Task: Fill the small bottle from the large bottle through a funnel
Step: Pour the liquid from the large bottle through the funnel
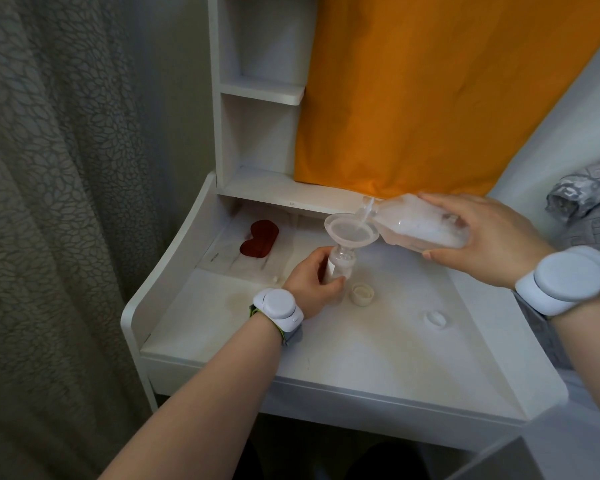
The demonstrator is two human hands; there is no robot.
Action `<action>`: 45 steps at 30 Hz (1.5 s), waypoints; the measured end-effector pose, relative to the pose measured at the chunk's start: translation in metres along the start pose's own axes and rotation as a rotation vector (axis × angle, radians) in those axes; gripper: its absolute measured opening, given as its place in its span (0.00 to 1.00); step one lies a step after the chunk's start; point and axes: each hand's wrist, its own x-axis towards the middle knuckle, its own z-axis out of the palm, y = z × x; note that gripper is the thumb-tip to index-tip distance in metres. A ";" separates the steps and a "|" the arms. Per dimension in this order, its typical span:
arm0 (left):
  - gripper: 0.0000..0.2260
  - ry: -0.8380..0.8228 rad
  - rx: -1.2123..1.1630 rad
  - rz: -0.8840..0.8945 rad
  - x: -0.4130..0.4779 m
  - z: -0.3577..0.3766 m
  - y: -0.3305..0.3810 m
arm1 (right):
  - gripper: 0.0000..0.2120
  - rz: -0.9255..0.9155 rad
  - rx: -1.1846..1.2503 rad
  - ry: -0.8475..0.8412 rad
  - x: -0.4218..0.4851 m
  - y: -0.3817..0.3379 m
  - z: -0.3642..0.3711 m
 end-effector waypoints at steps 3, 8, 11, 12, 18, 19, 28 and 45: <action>0.18 0.004 -0.019 -0.003 0.000 0.002 0.001 | 0.36 -0.004 0.001 0.003 0.001 0.000 0.000; 0.19 0.003 -0.019 -0.008 -0.001 0.001 0.001 | 0.36 -0.004 0.001 0.004 0.000 0.000 0.000; 0.18 0.001 -0.011 -0.008 -0.002 0.000 0.001 | 0.36 -0.007 0.004 0.006 0.000 -0.001 0.001; 0.18 0.002 -0.006 -0.007 -0.002 0.000 0.001 | 0.36 -0.006 0.004 0.003 -0.001 -0.001 0.001; 0.18 0.014 0.032 -0.018 -0.002 0.000 0.003 | 0.36 -0.004 0.005 -0.008 -0.002 0.000 0.001; 0.18 0.016 0.036 -0.018 -0.002 0.000 0.002 | 0.36 -0.006 0.003 -0.008 -0.002 0.000 0.000; 0.17 0.027 0.076 -0.021 -0.002 -0.001 0.001 | 0.36 -0.004 -0.001 -0.012 -0.002 0.000 0.000; 0.17 0.034 0.084 -0.018 -0.002 -0.002 0.003 | 0.36 -0.021 -0.011 0.008 0.000 0.004 0.000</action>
